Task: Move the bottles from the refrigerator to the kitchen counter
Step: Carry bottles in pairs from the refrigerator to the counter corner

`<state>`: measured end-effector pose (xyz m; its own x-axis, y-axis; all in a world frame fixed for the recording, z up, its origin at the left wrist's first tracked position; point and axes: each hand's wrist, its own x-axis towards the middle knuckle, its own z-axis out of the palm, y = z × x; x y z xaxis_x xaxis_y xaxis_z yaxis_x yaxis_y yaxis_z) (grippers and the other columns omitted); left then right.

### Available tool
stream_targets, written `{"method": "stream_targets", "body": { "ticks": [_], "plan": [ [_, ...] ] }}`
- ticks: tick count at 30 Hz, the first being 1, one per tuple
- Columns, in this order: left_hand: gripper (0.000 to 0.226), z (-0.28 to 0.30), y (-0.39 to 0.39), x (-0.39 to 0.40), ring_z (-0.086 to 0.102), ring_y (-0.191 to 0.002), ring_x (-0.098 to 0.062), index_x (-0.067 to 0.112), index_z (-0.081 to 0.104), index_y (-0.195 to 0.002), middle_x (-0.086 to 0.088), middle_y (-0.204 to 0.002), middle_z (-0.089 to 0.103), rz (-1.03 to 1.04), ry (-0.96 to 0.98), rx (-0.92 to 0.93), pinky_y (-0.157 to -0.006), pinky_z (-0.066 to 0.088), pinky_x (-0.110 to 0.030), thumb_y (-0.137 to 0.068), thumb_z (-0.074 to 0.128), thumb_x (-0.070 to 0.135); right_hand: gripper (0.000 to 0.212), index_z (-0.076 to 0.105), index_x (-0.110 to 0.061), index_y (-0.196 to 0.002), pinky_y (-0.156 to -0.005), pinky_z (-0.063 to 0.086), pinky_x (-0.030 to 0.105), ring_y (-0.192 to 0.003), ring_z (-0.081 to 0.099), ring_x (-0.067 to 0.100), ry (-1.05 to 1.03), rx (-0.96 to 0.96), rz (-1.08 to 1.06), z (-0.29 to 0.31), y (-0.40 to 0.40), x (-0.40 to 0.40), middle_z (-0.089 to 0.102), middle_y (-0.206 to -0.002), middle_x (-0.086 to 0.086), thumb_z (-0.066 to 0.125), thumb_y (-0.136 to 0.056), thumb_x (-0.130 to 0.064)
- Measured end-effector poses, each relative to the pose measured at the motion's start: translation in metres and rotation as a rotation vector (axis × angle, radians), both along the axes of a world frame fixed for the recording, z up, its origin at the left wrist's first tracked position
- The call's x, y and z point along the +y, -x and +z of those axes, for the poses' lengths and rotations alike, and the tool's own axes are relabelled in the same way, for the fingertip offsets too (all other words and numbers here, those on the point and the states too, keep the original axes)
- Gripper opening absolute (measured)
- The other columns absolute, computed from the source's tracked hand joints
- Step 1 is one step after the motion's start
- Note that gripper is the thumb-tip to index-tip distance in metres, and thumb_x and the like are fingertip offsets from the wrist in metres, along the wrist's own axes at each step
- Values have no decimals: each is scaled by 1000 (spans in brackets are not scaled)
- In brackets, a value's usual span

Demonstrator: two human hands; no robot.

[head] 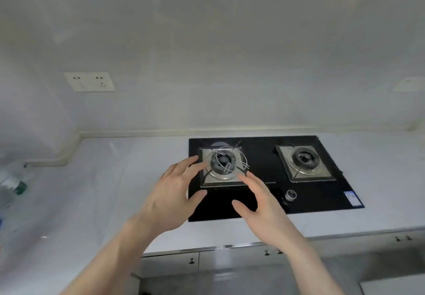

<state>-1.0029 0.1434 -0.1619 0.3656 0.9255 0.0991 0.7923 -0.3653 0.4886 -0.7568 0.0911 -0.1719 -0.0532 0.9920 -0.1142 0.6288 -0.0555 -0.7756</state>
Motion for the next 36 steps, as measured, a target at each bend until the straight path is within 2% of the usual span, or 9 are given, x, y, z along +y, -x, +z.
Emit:
{"method": "stream_targets", "body": {
  "ticks": [5,9,12,14,18,21,26,31,36],
  "plan": [
    [58,13,-117,-30,25,-149,-10,44,38,-151,21,-163,23,-226,-36,4,-123,27,-36,-98,61,44,64,34,-50,-155,-122,27,25,-150,21,-8,-56,10,-187,12,-106,-65,16,-165,-31,65,-99,-41],
    [58,25,-205,-47,21,-151,-8,44,36,-152,23,-164,19,-397,-70,44,-123,17,-27,-99,58,47,65,33,-52,-154,-123,30,27,-147,30,-6,-93,9,-368,21,-184,-127,15,-165,-30,65,-99,-42],
    [57,38,-273,-59,20,-150,-6,44,37,-152,22,-164,20,-560,-88,45,-122,18,-27,-99,57,49,64,32,-50,-156,-115,18,8,-147,25,-11,-100,-26,-523,29,-235,-176,14,-167,-26,63,-100,-42],
    [56,42,-328,-70,20,-150,-4,44,38,-152,23,-164,20,-686,-105,39,-123,19,-28,-99,57,49,65,33,-46,-156,-118,13,14,-153,16,-7,-111,-55,-658,33,-270,-216,15,-168,-24,63,-100,-42],
    [54,45,-419,-91,23,-149,-3,45,41,-149,25,-162,22,-885,-106,13,-122,24,-30,-97,59,48,64,33,-45,-156,-114,15,9,-149,29,1,-97,-91,-860,39,-317,-276,15,-169,-21,64,-100,-42],
    [51,43,-483,-112,26,-147,-3,46,44,-145,25,-161,23,-1013,-80,-14,-120,27,-30,-97,60,47,65,31,-44,-158,-116,9,12,-153,14,-4,-91,-119,-984,41,-346,-315,13,-170,-21,62,-101,-43],
    [51,37,-581,-145,26,-145,-1,45,45,-145,25,-161,24,-1193,-73,-51,-114,23,-20,-97,61,45,64,31,-46,-157,-120,13,17,-154,12,-4,-67,-153,-1158,44,-398,-363,11,-169,-24,60,-101,-45],
    [52,31,-673,-152,27,-145,-1,45,44,-146,26,-161,23,-1310,-36,-79,-117,27,-26,-96,61,48,63,32,-48,-156,-123,23,24,-153,17,-5,-40,-172,-1279,51,-455,-387,10,-168,-28,61,-100,-44],
    [53,37,-758,-153,28,-145,-1,44,44,-146,26,-160,24,-1376,-28,-94,-117,32,-28,-96,60,49,61,32,-50,-155,-115,19,16,-148,15,-12,-64,-221,-1368,62,-513,-391,12,-164,-33,61,-101,-43]
  ]
}}
